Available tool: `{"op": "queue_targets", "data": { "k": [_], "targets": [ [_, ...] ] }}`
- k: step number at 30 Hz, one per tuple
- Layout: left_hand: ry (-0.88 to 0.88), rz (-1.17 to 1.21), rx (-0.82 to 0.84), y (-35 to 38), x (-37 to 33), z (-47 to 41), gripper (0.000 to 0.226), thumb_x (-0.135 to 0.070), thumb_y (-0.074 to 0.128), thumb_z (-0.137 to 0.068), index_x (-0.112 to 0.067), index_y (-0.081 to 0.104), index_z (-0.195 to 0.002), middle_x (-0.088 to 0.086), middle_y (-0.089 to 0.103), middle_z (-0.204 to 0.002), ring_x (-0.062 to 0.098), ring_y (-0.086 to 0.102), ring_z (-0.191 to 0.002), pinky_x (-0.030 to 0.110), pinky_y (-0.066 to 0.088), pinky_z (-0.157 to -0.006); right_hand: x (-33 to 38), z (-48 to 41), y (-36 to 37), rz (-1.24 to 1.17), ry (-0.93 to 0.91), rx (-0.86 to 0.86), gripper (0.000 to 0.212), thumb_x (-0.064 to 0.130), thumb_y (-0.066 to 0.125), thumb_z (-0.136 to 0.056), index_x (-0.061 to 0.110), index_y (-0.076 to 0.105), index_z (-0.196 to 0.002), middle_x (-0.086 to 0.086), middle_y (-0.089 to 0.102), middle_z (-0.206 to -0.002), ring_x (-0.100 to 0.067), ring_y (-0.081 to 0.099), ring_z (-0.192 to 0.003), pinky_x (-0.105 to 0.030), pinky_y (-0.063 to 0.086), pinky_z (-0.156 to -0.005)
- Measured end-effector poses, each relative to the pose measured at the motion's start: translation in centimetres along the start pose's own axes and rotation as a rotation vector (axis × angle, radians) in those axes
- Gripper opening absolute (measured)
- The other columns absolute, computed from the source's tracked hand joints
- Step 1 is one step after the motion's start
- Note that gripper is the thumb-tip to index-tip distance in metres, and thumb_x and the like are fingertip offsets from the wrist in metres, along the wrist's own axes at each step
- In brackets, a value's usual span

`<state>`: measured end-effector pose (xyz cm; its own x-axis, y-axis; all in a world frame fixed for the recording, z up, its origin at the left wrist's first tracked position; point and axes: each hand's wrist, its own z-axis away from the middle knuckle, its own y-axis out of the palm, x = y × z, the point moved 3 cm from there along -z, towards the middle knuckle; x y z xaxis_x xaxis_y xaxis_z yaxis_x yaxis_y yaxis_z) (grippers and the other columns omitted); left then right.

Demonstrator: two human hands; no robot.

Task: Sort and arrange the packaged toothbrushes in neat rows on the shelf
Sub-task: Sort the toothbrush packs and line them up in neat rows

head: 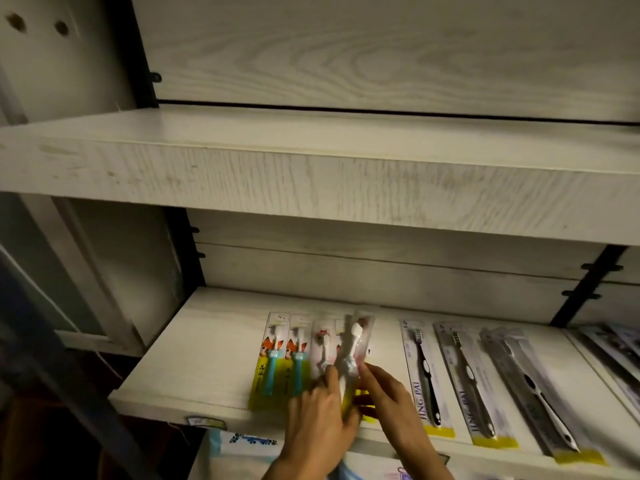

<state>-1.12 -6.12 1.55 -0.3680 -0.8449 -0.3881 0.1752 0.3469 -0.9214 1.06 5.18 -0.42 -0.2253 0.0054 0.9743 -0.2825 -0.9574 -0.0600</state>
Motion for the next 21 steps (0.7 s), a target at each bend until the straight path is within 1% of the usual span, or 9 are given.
{"op": "queue_targets", "data": {
  "k": [2,4,6,8,10,12,16,18,21],
  "targets": [
    [0.018,-0.032,0.041,-0.1,-0.5,0.3,0.062,-0.042,0.043,-0.093,-0.022,0.012,-0.143,-0.001,0.054,-0.127,0.017,0.053,-0.116,0.030,0.039,-0.095,-0.4,-0.1,0.1,0.035,-0.009,0.009,0.018,0.034,0.056,-0.091,0.024,0.067,-0.102,-0.002,0.074,-0.089,-0.016,0.070,-0.083,-0.026,0.057,-0.071],
    [0.031,-0.049,0.064,0.2,-0.6,0.2,0.064,-0.042,0.044,-0.091,-0.022,0.011,-0.143,0.000,0.052,-0.129,0.017,0.051,-0.118,0.031,0.039,-0.096,-0.9,-0.2,0.0,0.057,0.006,-0.012,0.021,0.032,0.064,-0.086,0.021,0.067,-0.104,-0.004,0.074,-0.085,-0.014,0.069,-0.078,-0.026,0.055,-0.068],
    [0.070,-0.018,0.092,0.5,-0.5,0.3,0.066,-0.044,0.047,-0.087,-0.023,0.016,-0.141,-0.002,0.051,-0.129,0.017,0.050,-0.119,0.032,0.038,-0.096,-1.4,-0.3,-0.2,0.070,0.035,-0.044,0.023,0.027,0.068,-0.084,0.020,0.065,-0.105,-0.005,0.074,-0.086,-0.015,0.069,-0.078,-0.025,0.055,-0.066],
    [0.114,0.067,0.103,1.0,0.1,0.5,0.066,-0.053,0.048,-0.078,-0.030,0.022,-0.134,-0.009,0.052,-0.125,0.014,0.051,-0.114,0.031,0.039,-0.097,-2.1,-0.4,-0.6,0.036,0.064,-0.052,0.023,0.020,0.068,-0.084,0.017,0.063,-0.106,-0.008,0.074,-0.086,-0.020,0.070,-0.080,-0.031,0.058,-0.072],
    [0.098,0.191,0.057,1.6,1.8,0.2,0.061,-0.061,0.045,-0.071,-0.038,0.027,-0.124,-0.013,0.053,-0.116,0.009,0.054,-0.103,0.028,0.044,-0.093,-2.6,-0.4,-1.4,-0.022,0.085,-0.071,0.022,0.013,0.066,-0.085,0.013,0.062,-0.107,-0.011,0.074,-0.086,-0.027,0.071,-0.083,-0.039,0.058,-0.077],
    [0.036,0.212,-0.007,2.5,3.4,-1.2,0.049,-0.057,0.044,-0.079,-0.036,0.034,-0.122,-0.012,0.051,-0.118,0.007,0.050,-0.104,0.026,0.045,-0.092,-2.9,-0.3,-2.4,-0.083,0.090,-0.124,0.019,0.006,0.063,-0.086,0.010,0.061,-0.105,-0.013,0.073,-0.085,-0.028,0.070,-0.081,-0.036,0.058,-0.070],
    [-0.078,-0.199,-0.008,4.4,4.0,-5.3,0.053,-0.054,0.029,-0.093,-0.022,0.040,-0.134,0.002,0.036,-0.145,0.018,0.031,-0.133,0.035,0.025,-0.111,-2.7,0.2,-3.8,-0.125,0.086,-0.186,0.018,0.003,0.060,-0.088,0.019,0.057,-0.094,-0.010,0.070,-0.084,-0.022,0.068,-0.078,-0.025,0.053,-0.059],
    [-0.099,-0.315,0.057,5.1,3.8,-6.6,0.057,-0.056,0.026,-0.094,-0.017,0.043,-0.133,0.006,0.036,-0.146,0.023,0.029,-0.135,0.039,0.021,-0.111,-2.7,0.3,-4.0,-0.114,0.071,-0.180,0.019,0.000,0.059,-0.087,0.016,0.058,-0.096,-0.011,0.071,-0.083,-0.021,0.069,-0.075,-0.023,0.054,-0.056],
    [-0.096,-0.432,0.096,6.0,4.0,-7.7,0.056,-0.049,0.030,-0.096,-0.012,0.037,-0.137,0.011,0.038,-0.143,0.028,0.030,-0.133,0.041,0.022,-0.110,-2.8,0.4,-4.3,-0.099,0.066,-0.184,0.020,-0.001,0.060,-0.086,0.014,0.058,-0.099,-0.012,0.072,-0.082,-0.021,0.069,-0.073,-0.021,0.054,-0.055]
  ]
}}
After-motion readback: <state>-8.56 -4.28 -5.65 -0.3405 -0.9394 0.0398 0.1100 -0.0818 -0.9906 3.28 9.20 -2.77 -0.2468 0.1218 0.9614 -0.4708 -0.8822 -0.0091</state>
